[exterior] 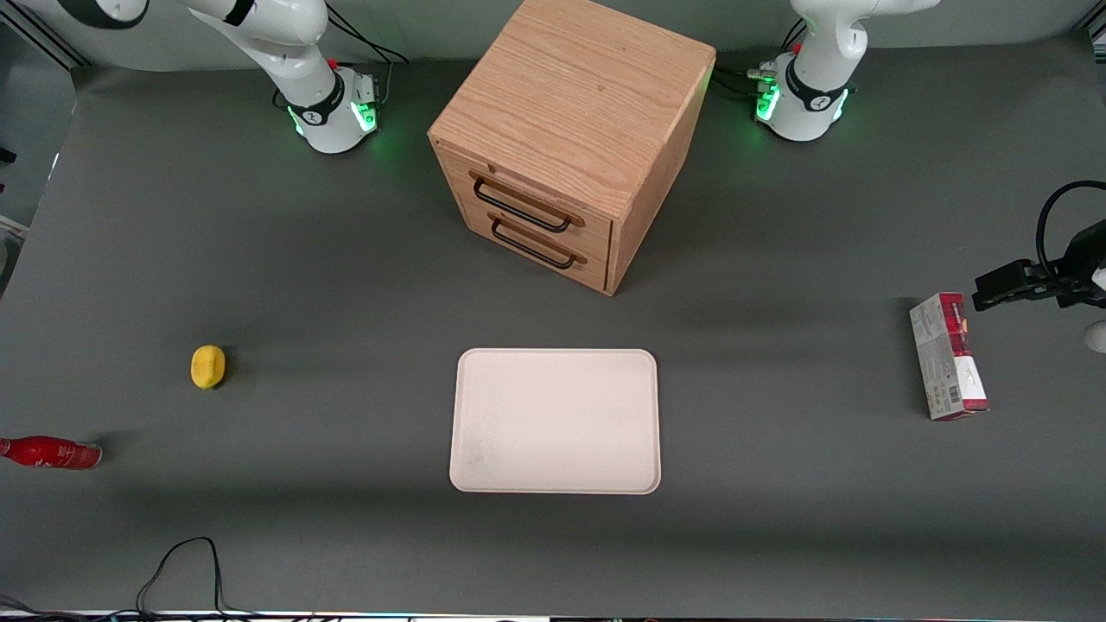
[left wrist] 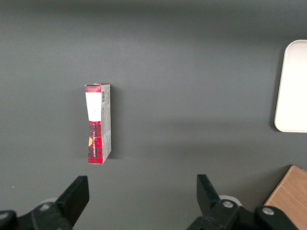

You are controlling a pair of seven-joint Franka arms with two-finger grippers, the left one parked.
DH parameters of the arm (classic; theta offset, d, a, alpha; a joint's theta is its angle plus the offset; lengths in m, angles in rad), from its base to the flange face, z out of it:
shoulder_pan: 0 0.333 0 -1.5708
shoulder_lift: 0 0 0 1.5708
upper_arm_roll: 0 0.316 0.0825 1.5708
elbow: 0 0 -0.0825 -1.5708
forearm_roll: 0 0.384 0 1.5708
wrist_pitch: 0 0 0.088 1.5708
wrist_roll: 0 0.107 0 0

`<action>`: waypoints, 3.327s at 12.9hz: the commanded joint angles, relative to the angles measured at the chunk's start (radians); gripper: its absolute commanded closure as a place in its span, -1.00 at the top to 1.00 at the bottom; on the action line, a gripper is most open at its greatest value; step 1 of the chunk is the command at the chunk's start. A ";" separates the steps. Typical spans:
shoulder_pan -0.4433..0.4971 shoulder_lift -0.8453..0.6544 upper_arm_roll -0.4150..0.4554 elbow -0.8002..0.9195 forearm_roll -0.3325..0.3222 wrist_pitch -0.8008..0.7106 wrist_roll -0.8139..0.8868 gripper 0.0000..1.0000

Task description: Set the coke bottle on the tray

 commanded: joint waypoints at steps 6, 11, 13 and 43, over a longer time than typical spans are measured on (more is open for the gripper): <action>-0.123 0.179 0.064 0.128 0.014 0.164 -0.102 1.00; -0.125 0.222 0.058 0.128 0.011 0.193 -0.144 1.00; -0.125 0.226 0.059 0.126 0.011 0.217 -0.184 1.00; -0.162 0.464 0.084 0.123 0.011 0.495 -0.402 1.00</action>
